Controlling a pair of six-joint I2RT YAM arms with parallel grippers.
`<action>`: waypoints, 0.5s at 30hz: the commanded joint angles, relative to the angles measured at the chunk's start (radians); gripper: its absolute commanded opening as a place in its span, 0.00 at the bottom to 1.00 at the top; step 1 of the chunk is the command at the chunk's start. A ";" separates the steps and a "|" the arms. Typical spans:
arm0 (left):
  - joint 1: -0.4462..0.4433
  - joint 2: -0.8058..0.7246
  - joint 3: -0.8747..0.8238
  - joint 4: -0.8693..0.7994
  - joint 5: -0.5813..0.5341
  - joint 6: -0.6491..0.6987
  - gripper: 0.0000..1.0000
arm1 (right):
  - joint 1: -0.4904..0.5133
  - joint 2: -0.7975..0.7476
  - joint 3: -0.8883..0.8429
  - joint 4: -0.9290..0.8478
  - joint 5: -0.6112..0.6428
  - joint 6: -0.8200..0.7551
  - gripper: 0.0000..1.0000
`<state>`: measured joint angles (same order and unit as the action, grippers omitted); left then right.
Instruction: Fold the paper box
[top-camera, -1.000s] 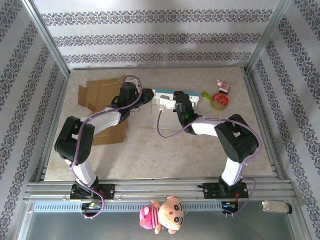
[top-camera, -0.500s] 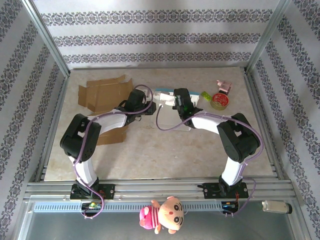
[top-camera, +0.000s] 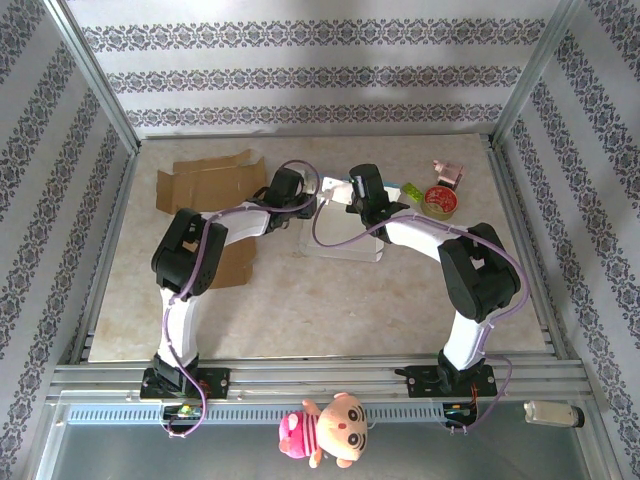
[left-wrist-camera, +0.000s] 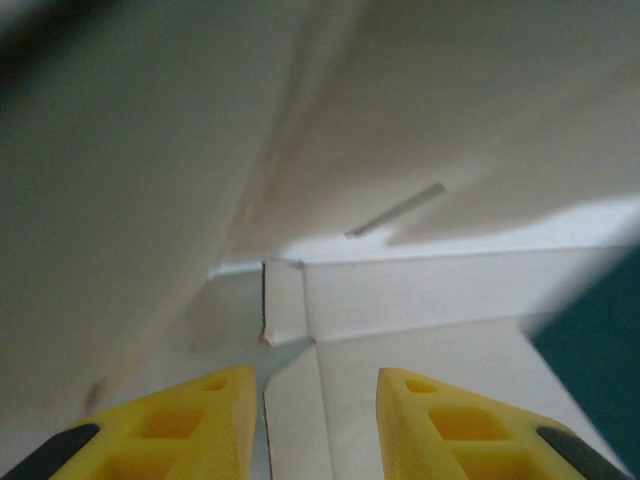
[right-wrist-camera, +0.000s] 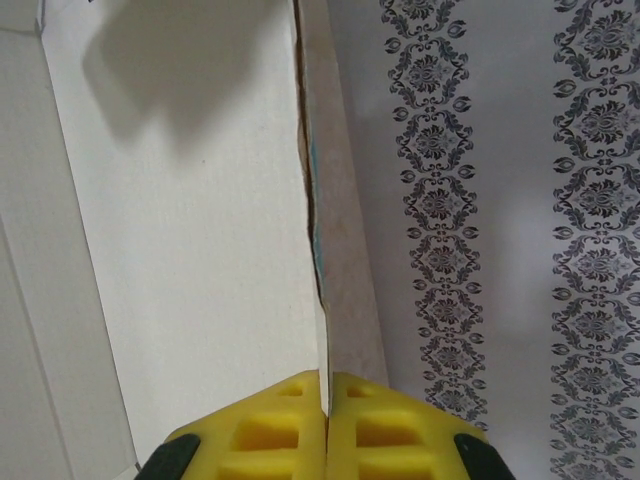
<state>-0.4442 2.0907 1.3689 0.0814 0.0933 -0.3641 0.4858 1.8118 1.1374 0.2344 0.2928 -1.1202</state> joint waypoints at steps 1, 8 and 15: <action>0.034 0.055 0.063 -0.059 0.011 0.022 0.39 | -0.008 0.029 0.014 -0.077 -0.039 0.043 0.00; 0.046 0.117 0.126 -0.045 0.133 0.024 0.37 | -0.010 0.023 0.014 -0.080 -0.043 0.059 0.00; 0.048 0.144 0.148 -0.036 0.248 -0.014 0.27 | -0.009 0.020 0.013 -0.080 -0.038 0.072 0.00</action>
<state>-0.3969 2.1941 1.4937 0.0742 0.2657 -0.3630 0.4732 1.8122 1.1439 0.2131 0.2901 -1.0939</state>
